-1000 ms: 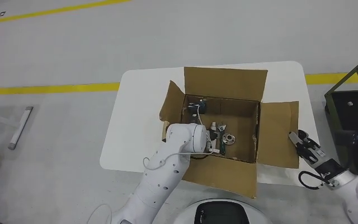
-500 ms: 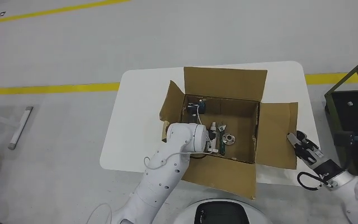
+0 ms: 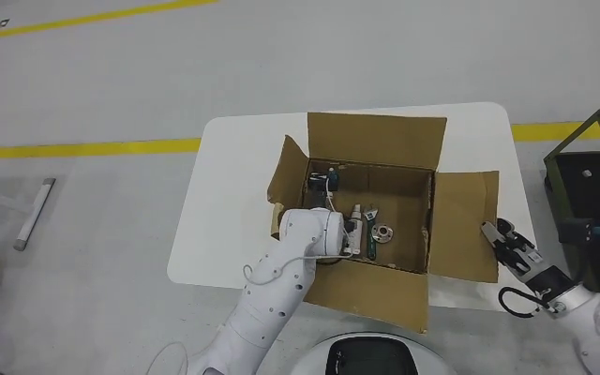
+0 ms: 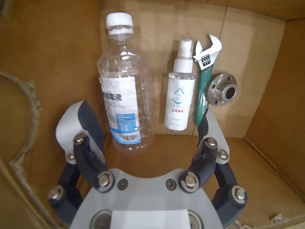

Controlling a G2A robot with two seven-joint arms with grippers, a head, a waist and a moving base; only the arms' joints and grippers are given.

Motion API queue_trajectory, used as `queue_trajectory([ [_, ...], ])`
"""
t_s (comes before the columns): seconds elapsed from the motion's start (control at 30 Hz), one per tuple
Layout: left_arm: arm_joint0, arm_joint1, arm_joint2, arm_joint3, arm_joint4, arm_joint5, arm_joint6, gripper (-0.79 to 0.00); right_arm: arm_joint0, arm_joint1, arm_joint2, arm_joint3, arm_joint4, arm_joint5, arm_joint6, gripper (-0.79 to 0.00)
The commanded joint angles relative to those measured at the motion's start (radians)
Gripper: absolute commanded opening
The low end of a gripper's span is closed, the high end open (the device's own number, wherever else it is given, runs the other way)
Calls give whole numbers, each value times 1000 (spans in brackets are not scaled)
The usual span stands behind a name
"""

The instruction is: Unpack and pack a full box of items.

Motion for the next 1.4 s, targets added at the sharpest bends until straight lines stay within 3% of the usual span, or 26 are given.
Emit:
queue_trajectory([
  [0.0, -3, -1, 6, 8, 26, -10, 2, 0, 0, 0, 0, 0, 0, 0, 0, -785],
  [0.23, -10, -9, 28, 50, 92, -39, -2, 0, 3, 0, 1, 3, 3, -4, 1, -785],
  [0.5, -1, -20, 36, 75, 133, -54, 5, -74, 6, 0, 2, 11, 5, -6, 2, -785],
  [0.73, 10, -28, 32, 100, 152, -64, 10, -234, 9, -1, 1, 14, 5, -7, 3, -785],
  [0.83, 13, -32, 26, 106, 150, -63, 4, -268, 12, -1, 1, 16, 5, -6, 5, -785],
  [1.13, 20, -44, 13, 126, 151, -66, 6, -222, 24, 0, -2, 22, 2, -9, 11, -785],
  [1.23, 21, -48, 9, 133, 149, -68, 6, -163, 27, 0, -3, 23, 2, -8, 12, -785],
  [1.37, 23, -53, 3, 141, 146, -70, 6, -231, 30, 0, -3, 24, 1, -8, 11, -785],
])
